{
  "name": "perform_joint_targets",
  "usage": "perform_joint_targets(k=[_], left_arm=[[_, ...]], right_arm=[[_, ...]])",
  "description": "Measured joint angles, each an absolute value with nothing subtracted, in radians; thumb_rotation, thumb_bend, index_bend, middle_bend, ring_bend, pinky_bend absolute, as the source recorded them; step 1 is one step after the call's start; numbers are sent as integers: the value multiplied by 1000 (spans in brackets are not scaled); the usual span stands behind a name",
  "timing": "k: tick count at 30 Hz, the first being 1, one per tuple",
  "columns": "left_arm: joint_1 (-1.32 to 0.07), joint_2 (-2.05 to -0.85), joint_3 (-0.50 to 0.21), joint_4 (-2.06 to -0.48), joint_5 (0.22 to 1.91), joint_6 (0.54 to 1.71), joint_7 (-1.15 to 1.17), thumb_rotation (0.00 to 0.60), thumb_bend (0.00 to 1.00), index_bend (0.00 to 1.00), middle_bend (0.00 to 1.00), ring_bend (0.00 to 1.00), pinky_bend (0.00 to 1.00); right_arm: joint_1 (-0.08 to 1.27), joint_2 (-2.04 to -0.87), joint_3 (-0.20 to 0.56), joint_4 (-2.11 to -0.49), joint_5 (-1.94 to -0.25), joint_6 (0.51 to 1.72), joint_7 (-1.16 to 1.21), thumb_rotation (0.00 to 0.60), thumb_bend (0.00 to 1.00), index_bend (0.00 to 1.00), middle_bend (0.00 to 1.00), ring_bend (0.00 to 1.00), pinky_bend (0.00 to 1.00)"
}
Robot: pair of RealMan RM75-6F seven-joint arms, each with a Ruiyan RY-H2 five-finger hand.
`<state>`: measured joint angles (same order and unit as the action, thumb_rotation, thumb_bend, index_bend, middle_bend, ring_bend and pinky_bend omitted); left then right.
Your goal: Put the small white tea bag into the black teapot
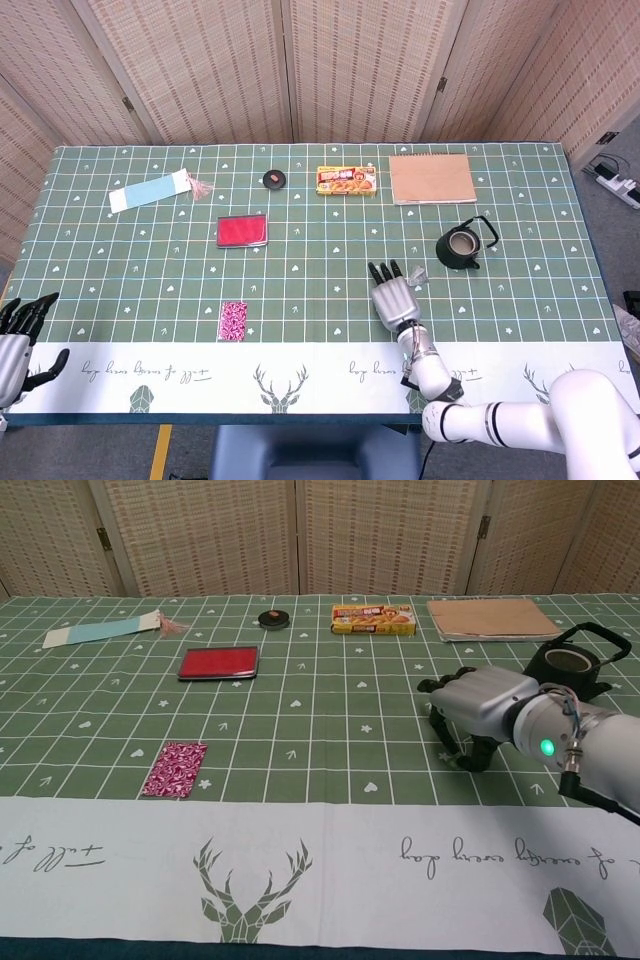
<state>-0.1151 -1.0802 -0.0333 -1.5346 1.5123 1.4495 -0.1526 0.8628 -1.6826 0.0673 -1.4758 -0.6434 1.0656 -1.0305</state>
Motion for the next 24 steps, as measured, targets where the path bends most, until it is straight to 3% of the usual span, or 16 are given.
perform_joint_targets(k=[15, 24], left_arm=[[-110, -1080, -32, -1524, 1524, 1467, -175, 600, 398, 0, 80, 83, 12], [-109, -1079, -33, -1524, 1524, 1471, -178, 600, 399, 0, 80, 82, 12]], right_arm=[[868, -1689, 60, -1476, -639, 1091, -1052, 600, 439, 615, 0, 0, 0], [860, -1620, 81, -1598, -678, 1136, -1023, 600, 440, 615, 1, 0, 0]])
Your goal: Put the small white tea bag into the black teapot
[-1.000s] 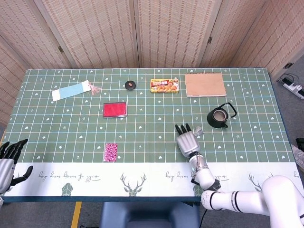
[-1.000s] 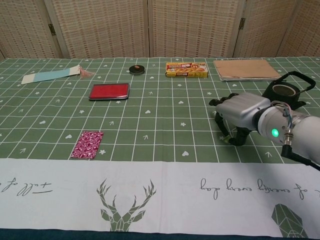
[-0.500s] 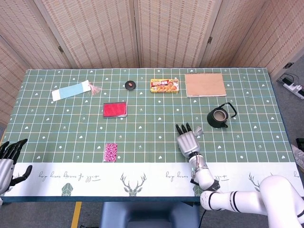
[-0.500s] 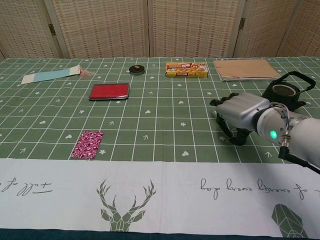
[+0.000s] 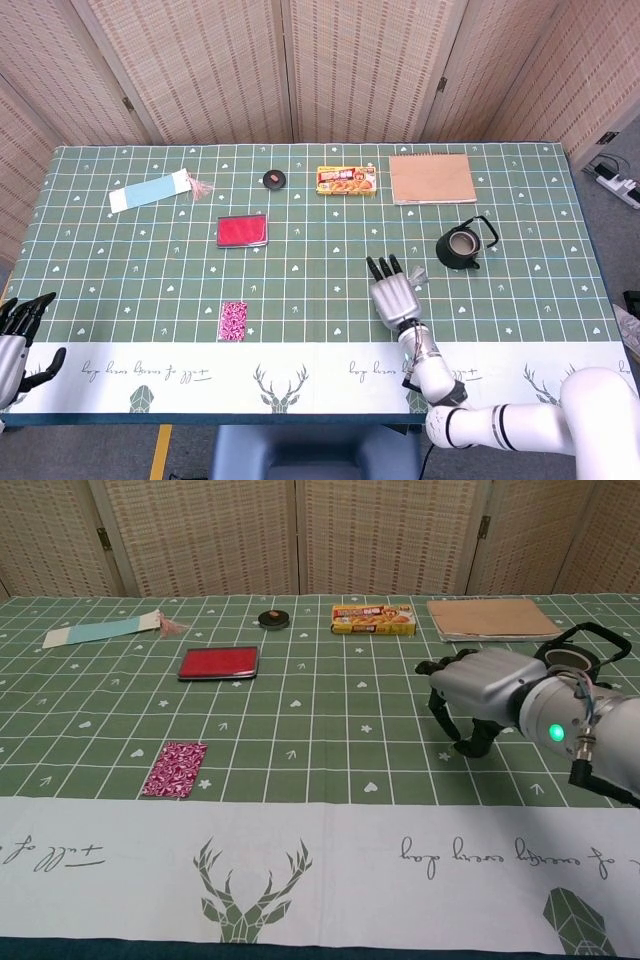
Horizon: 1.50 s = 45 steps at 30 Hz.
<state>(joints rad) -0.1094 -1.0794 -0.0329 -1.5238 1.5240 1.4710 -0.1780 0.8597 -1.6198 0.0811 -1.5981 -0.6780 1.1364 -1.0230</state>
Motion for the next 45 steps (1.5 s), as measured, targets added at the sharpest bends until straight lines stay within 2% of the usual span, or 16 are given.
perform_joint_targets(k=[13, 19, 35, 45], left_arm=[[-111, -1080, -35, -1524, 1518, 1467, -175, 600, 399, 0, 80, 82, 12], [-114, -1083, -37, -1524, 1510, 1460, -165, 600, 399, 0, 80, 82, 12], [-128, -1089, -50, -1519, 1474, 1425, -141, 600, 399, 0, 80, 83, 12], [-140, -1095, -56, -1513, 1446, 1395, -116, 600, 399, 0, 80, 84, 12]], right_arm=[[833, -1399, 152, -1950, -741, 1301, -1007, 600, 440, 615, 12, 0, 0], [821, -1308, 189, -2057, -739, 1362, -1006, 600, 440, 615, 12, 0, 0], [800, -1123, 295, -2196, -665, 1445, -953, 600, 440, 615, 18, 0, 0], [790, -1007, 362, -2169, -559, 1399, -852, 600, 439, 615, 25, 0, 0]])
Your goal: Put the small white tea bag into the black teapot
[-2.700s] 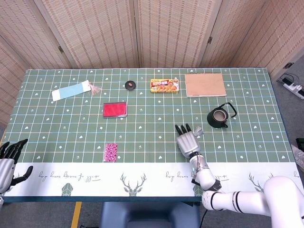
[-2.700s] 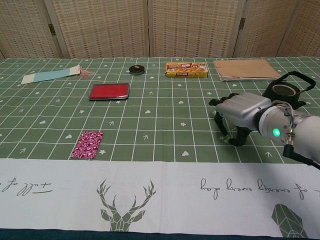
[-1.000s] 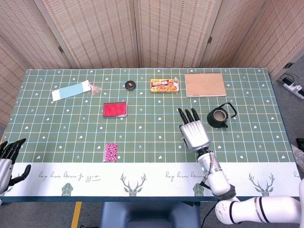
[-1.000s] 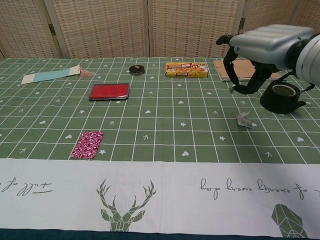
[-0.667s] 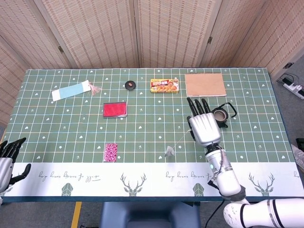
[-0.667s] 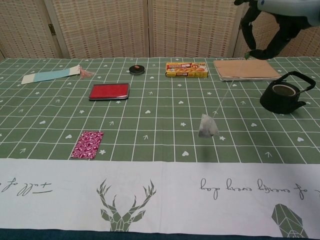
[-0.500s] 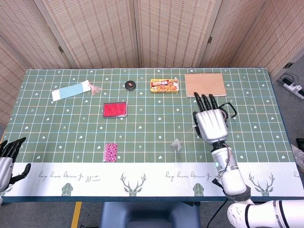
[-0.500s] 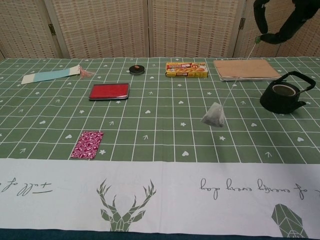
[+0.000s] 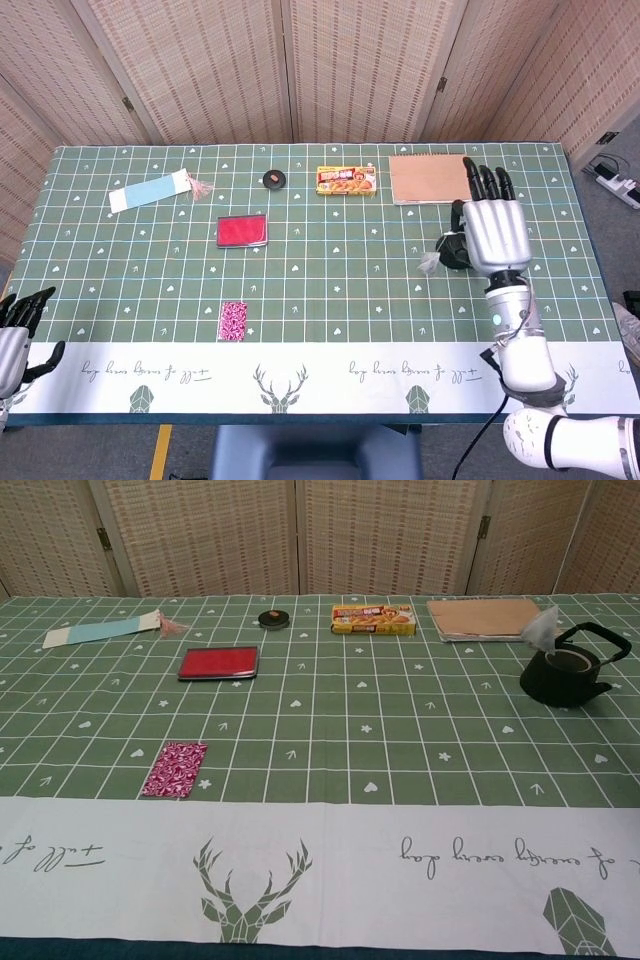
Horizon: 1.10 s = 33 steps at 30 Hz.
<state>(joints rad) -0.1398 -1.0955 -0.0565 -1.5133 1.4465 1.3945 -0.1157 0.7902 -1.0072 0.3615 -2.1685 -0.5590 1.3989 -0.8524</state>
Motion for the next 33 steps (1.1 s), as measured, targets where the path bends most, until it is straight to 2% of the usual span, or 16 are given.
perform_joint_targets(k=[15, 33], left_arm=[[-148, -1093, -76, -1496, 1405, 1373, -119, 600, 399, 0, 80, 86, 12], [-162, -1100, -94, -1472, 1344, 1321, -120, 600, 399, 0, 80, 86, 12]], right_arm=[[825, -950, 381, -1987, -463, 1218, -752, 600, 440, 615, 27, 0, 0], [901, -1022, 326, -1731, -406, 1050, -704, 600, 440, 615, 29, 0, 0]])
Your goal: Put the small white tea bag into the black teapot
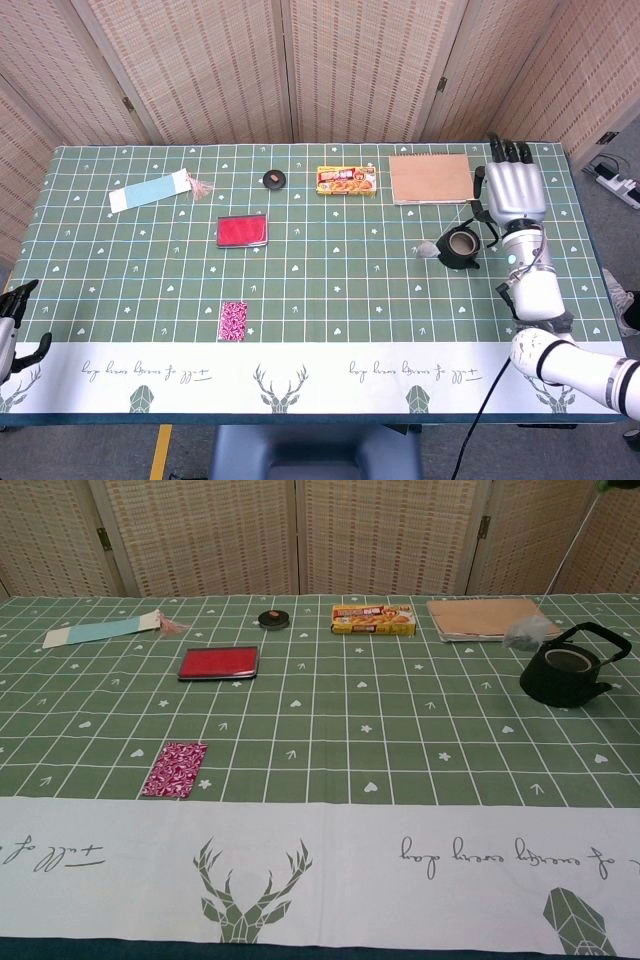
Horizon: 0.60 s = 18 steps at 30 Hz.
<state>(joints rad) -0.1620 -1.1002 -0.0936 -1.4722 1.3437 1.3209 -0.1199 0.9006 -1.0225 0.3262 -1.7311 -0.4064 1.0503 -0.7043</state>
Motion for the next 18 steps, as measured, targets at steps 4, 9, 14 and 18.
perform_joint_targets(k=[4, 9, 14, 18], left_arm=[[-165, -1101, -95, -1470, 1339, 1314, -117, 600, 399, 0, 80, 86, 12], [-167, -1103, -96, -1468, 1335, 1310, -112, 600, 399, 0, 80, 86, 12], [-169, -1105, -97, -1468, 1330, 1304, -108, 600, 399, 0, 80, 86, 12], [-171, -1107, -97, -1467, 1327, 1300, -102, 600, 399, 0, 80, 87, 12]], right_arm=[[909, -1026, 315, -1713, -398, 1042, -701, 600, 439, 615, 29, 0, 0], [915, -1028, 297, -1696, -387, 1035, -705, 600, 440, 615, 29, 0, 0], [918, -1034, 277, -1676, -376, 1023, -711, 600, 439, 615, 29, 0, 0], [915, -1040, 267, -1652, -370, 997, -694, 600, 440, 615, 29, 0, 0]])
